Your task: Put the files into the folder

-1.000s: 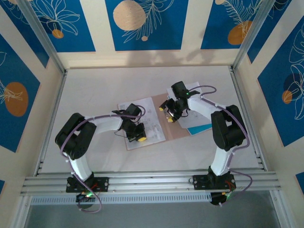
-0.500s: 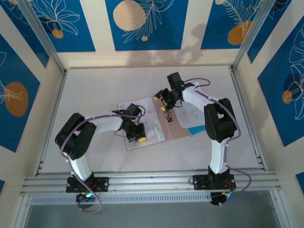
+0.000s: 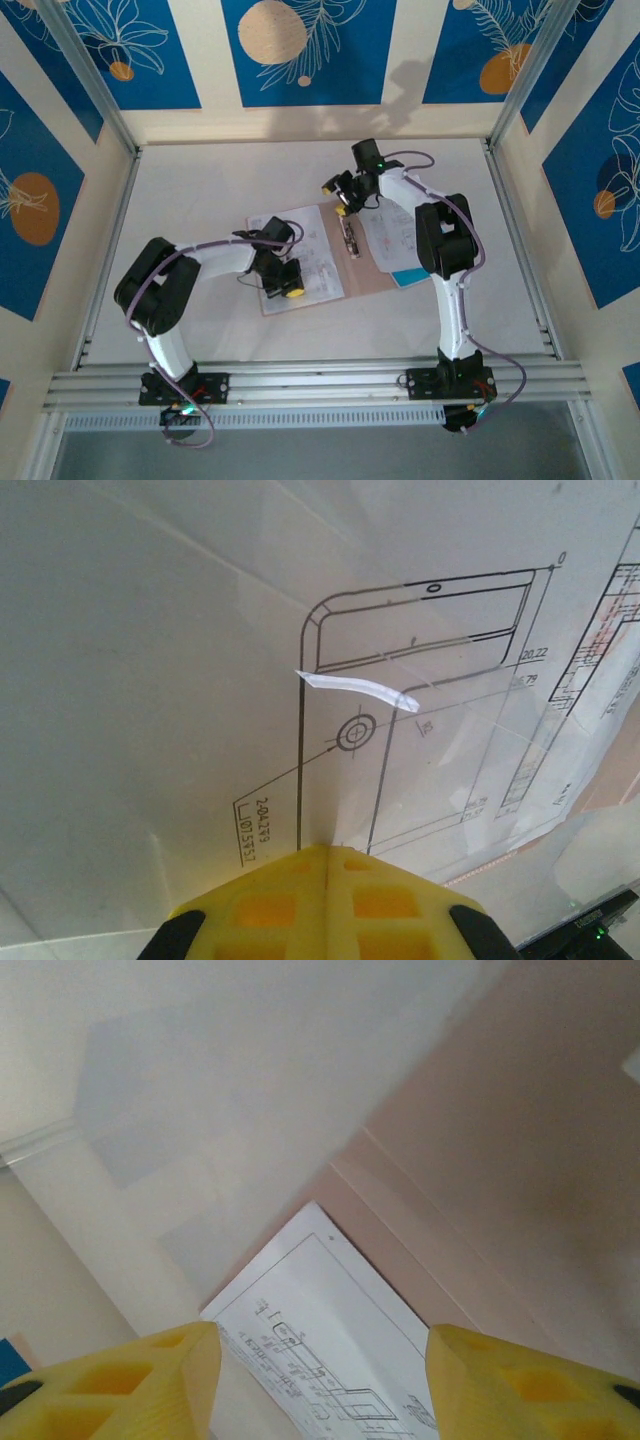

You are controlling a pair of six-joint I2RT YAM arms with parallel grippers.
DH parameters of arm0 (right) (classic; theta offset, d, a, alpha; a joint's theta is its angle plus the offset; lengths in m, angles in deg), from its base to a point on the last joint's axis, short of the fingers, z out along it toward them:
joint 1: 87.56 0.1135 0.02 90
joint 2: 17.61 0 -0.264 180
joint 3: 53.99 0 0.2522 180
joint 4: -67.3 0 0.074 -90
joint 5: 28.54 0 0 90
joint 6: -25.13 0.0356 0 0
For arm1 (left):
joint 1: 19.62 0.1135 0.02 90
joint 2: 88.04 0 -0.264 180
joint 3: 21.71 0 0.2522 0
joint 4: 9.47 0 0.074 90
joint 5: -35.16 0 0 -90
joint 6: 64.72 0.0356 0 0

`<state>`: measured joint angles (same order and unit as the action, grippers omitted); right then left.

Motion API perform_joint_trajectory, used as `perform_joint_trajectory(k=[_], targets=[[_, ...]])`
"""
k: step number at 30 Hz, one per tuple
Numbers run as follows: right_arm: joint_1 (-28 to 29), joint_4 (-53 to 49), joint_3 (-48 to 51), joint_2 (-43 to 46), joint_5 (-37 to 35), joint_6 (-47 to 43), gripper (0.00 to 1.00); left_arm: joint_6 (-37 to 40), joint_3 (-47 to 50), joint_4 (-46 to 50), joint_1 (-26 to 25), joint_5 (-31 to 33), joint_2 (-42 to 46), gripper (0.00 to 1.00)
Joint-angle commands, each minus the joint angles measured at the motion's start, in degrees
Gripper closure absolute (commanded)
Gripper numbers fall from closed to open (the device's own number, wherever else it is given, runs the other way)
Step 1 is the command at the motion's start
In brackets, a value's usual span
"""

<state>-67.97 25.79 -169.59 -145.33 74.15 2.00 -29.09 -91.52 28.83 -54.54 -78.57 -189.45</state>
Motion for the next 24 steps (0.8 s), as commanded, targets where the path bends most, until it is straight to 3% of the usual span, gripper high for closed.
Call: perform_joint_trajectory(k=[1, 5, 10, 15, 20, 24], targets=[[-0.7, -2.62, -2.98, 3.37, 2.01, -4.48, 0.42, 2.31, -0.33, 5.39, 2.54, 3.65, -0.3, 1.0], [-2.63, -4.11, 1.73, 10.32, -0.09, -6.33, 0.42, 3.93, -1.46, 6.4, 5.4, 3.51, -0.43, 1.0], [-6.55, -3.48, 17.78, 22.21, -1.87, -5.68, 0.43, 4.99, -3.17, 6.85, 7.45, 2.77, -0.68, 1.0], [-9.89, -4.66, 32.22, 31.4, -1.93, -6.21, 0.45, 5.13, -6.03, 7.87, 6.31, 2.55, 0.49, 1.0], [-11.61, -6.8, 40.84, 34.31, -1.57, -7.54, 0.45, 4.0, -10.89, 7.14, 1.86, 0.06, 0.85, 0.85], [-12.47, -8.85, 42.36, 33.2, -2.61, -8.54, 0.46, 3.44, -14.96, 4.47, -3.13, -2.95, -2.44, 0.74]])
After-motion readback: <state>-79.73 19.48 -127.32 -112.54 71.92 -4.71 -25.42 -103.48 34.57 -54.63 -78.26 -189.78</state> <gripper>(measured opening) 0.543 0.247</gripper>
